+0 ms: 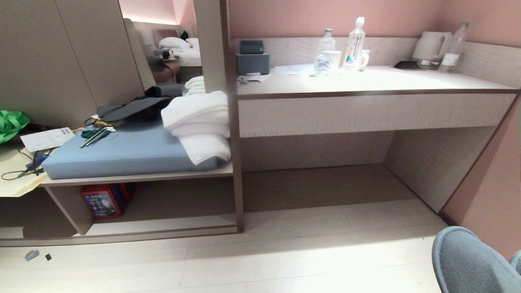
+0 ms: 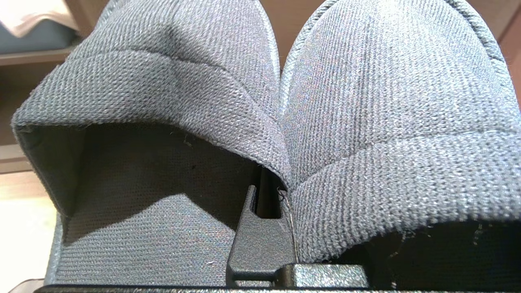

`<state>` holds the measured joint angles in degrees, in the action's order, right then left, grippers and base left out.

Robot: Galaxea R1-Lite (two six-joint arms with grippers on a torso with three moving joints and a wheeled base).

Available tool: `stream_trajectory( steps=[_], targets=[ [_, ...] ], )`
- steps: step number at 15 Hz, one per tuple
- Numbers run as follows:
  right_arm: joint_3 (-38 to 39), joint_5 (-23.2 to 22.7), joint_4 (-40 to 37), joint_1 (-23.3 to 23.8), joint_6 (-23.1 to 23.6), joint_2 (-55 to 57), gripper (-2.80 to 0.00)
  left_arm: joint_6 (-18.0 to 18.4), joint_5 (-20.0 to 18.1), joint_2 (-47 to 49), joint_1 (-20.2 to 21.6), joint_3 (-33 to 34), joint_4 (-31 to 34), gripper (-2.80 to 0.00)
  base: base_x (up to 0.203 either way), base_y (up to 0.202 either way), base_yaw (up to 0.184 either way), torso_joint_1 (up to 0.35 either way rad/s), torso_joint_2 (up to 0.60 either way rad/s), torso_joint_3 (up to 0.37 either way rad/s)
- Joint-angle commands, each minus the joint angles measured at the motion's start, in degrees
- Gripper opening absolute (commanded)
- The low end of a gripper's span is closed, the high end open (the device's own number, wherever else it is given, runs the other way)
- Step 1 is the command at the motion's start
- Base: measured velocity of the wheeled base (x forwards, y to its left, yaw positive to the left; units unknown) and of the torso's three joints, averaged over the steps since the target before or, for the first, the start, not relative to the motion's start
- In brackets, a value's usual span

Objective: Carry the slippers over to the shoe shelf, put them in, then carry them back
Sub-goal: Place the slippers on the floor

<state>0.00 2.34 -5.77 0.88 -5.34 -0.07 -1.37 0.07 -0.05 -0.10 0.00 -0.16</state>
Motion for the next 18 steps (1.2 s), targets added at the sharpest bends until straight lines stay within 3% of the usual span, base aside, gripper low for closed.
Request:
stream_trajectory(
  steps=[1, 18],
  targets=[
    [0.1, 0.0, 0.0, 0.0, 0.0, 0.1, -2.8, 0.0, 0.0, 0.0, 0.0, 0.0, 0.0, -2.8, 0.0, -0.194, 0.005, 0.0, 0.0, -0.001],
    [0.1, 0.0, 0.0, 0.0, 0.0, 0.1, -2.8, 0.0, 0.0, 0.0, 0.0, 0.0, 0.0, -2.8, 0.0, -0.196, 0.003, 0.003, 0.0, 0.002]
  ],
)
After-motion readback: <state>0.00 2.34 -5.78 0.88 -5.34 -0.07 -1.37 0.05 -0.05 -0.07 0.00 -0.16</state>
